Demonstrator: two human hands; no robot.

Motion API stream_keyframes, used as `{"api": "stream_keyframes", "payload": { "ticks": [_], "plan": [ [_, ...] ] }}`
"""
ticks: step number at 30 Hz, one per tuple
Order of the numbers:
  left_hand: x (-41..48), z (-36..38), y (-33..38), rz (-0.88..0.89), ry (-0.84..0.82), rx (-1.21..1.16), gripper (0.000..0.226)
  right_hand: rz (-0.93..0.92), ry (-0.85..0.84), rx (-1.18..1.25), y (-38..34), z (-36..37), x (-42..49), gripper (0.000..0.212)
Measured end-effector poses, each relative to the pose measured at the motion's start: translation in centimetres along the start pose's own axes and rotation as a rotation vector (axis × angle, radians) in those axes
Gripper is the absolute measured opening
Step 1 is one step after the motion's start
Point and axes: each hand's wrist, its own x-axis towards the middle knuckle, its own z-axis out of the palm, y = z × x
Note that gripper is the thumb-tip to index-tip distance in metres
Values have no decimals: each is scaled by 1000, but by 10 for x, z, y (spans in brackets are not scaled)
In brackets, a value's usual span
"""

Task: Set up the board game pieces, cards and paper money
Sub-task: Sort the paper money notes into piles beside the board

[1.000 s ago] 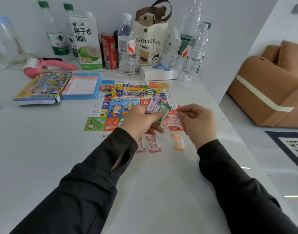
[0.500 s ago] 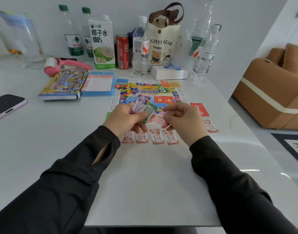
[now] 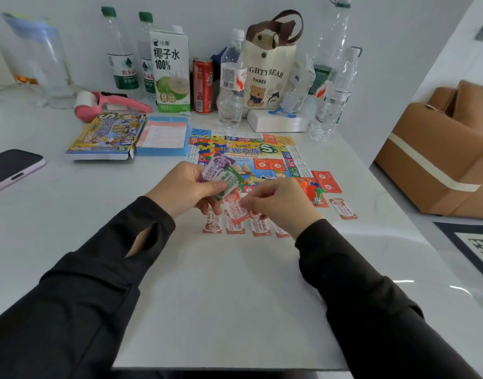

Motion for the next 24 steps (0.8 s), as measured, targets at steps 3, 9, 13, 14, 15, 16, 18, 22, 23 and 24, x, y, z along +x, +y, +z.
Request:
{"api": "stream_keyframes", "payload": {
  "ticks": [3, 9, 13, 14, 15, 16, 18, 22, 23, 24],
  "plan": [
    [3, -14, -3, -10, 66, -43, 12, 52, 12, -50, -6, 9, 5, 13],
    [12, -33, -19, -61, 263, -171, 11, 128, 92, -54, -15, 35, 12, 19],
    [14, -38, -25, -66, 305, -258, 9, 121, 136, -261, -12, 54, 16, 17],
    [14, -37, -26, -64, 310, -264, 9, 114, 156, -318, -11, 57, 16, 19],
    [14, -37, -26, -61, 317, -271, 9, 104, 160, -376, -10, 60, 15, 21],
    [13, -36, -25, -58, 323, -271, 9, 93, 156, -432, -11, 60, 13, 22],
    [13, -34, -24, -58, 328, -249, 9, 79, 133, -531, -12, 60, 8, 19],
    [11, -31, -24, -57, 320, -214, 11, 50, 108, -633, -13, 60, 6, 18],
    [11, -30, -24, -56, 320, -210, 11, 45, 113, -637, -13, 60, 7, 19],
    [11, -30, -24, -55, 320, -205, 11, 41, 117, -641, -13, 61, 7, 20]
  ]
}}
